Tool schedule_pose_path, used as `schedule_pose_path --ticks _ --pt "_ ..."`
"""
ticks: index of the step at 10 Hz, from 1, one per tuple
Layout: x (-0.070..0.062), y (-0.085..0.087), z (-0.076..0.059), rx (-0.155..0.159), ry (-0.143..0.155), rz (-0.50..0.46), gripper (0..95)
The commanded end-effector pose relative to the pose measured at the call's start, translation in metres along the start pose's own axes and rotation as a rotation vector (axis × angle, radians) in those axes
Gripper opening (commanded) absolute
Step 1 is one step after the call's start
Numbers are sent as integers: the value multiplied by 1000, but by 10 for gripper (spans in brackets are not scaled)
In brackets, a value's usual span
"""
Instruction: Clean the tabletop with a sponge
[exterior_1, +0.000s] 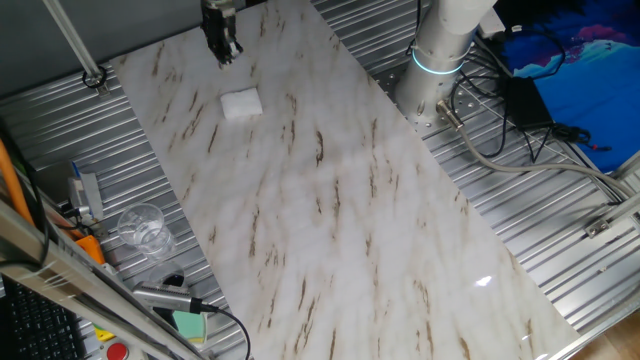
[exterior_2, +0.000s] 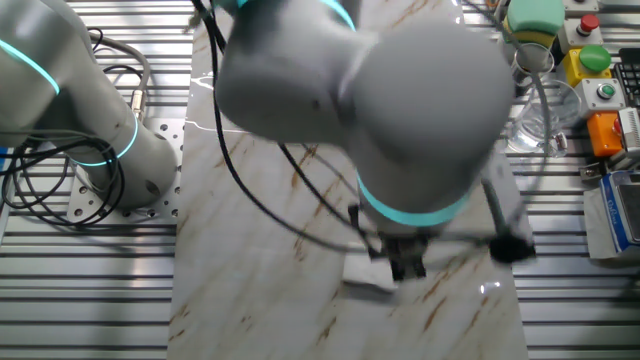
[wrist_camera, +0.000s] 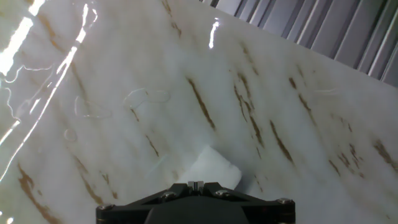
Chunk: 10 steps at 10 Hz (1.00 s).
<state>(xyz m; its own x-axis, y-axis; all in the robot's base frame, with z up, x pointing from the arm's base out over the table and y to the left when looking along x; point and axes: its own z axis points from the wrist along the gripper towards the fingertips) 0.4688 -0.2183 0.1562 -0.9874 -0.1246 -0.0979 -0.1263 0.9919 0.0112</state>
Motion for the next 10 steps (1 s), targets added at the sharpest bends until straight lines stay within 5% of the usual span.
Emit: schedule_pose_path --ticks 1,2,5,10 --pt "10 -18 0 16 1 -117 0" --pt "14 -19 -2 42 -1 -201 0" --pt "26 -12 -2 3 -13 -132 0" --pt "19 12 26 23 -4 -102 0"
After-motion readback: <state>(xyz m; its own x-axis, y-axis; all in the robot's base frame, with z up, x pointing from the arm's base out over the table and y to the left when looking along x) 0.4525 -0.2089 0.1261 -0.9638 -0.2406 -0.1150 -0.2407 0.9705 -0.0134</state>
